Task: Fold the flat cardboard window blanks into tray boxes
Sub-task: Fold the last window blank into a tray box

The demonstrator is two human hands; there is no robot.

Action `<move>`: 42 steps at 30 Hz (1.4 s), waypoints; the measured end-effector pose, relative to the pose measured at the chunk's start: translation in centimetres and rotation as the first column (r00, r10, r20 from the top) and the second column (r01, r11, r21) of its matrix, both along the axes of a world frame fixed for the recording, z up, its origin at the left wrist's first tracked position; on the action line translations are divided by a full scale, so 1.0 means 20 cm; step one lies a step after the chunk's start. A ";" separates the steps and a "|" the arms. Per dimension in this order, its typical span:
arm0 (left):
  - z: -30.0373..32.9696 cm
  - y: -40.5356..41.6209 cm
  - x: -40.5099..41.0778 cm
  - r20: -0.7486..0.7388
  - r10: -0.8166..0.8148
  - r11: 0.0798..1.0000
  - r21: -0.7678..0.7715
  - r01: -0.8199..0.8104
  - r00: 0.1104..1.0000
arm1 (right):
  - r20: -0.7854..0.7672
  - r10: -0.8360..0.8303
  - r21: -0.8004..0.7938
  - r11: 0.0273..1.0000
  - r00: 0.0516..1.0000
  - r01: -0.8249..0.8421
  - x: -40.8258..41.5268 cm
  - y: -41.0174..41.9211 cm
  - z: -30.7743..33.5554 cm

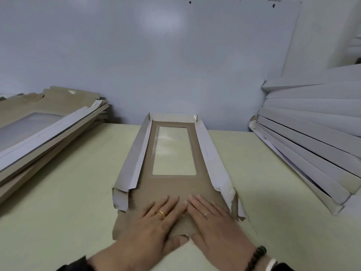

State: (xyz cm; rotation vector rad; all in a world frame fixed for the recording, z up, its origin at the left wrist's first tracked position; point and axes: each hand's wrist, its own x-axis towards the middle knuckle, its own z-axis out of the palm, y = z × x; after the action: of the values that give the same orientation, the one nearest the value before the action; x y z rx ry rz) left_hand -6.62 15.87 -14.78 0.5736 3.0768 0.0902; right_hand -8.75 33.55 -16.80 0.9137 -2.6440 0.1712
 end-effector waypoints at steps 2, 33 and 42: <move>-0.03 -0.06 -0.05 -0.020 -0.008 0.999 0.042 0.009 1.000 | 0.097 -0.022 0.014 1.000 0.995 0.020 0.00 0.01 0.01; -0.04 -0.24 -0.07 -0.141 0.281 0.763 0.633 -0.132 0.949 | 0.097 -0.186 -0.402 0.891 0.978 0.210 -0.11 0.15 0.04; -0.05 -0.19 -0.13 -0.166 0.356 0.876 0.402 -0.266 0.920 | 0.066 -0.434 -0.163 0.884 0.899 0.439 -0.14 0.06 0.06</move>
State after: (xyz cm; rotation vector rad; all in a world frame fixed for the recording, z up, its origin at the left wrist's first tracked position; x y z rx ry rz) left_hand -9.25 12.02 -15.72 0.0748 3.3767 0.6709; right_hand -11.62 34.71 -15.58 0.2450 -2.7273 0.2985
